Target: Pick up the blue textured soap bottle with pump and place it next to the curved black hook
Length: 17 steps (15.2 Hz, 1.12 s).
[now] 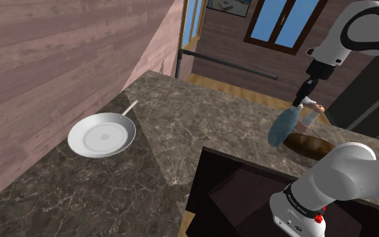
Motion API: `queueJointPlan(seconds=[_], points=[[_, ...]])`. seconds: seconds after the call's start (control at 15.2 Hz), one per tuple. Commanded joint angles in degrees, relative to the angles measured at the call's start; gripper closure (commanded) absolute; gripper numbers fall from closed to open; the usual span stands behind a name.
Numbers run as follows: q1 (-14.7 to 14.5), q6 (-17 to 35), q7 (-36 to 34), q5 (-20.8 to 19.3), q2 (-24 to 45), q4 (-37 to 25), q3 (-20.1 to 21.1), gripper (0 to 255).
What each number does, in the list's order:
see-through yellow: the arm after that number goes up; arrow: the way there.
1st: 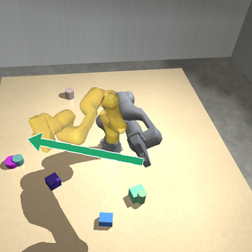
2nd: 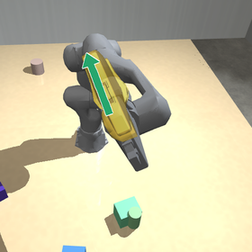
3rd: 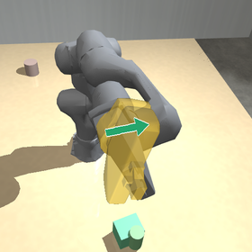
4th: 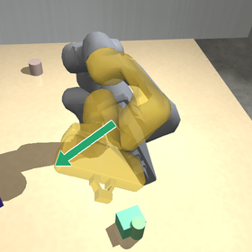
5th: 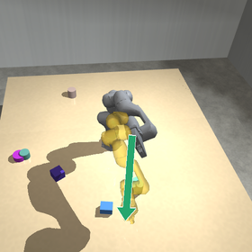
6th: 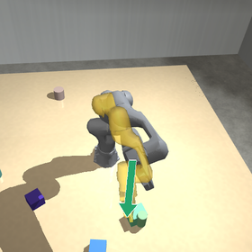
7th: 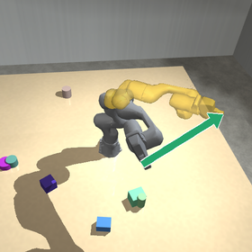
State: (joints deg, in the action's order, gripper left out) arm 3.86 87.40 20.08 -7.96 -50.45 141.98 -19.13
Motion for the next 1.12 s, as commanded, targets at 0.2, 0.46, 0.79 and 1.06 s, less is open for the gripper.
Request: queueJointPlan(seconds=[0.2,0.46,0.79,1.06], points=[[-0.4,-3.6,-0.2,0.7,0.9,-4.5,0.7,255],[-0.8,-6.3,-0.3,1.2,1.8,-8.1,1.1,255],[-1.2,-9.6,-0.4,1.9,3.1,-12.7,1.6,255],[-1.5,-12.3,-0.4,2.3,4.4,-16.6,1.9,255]])
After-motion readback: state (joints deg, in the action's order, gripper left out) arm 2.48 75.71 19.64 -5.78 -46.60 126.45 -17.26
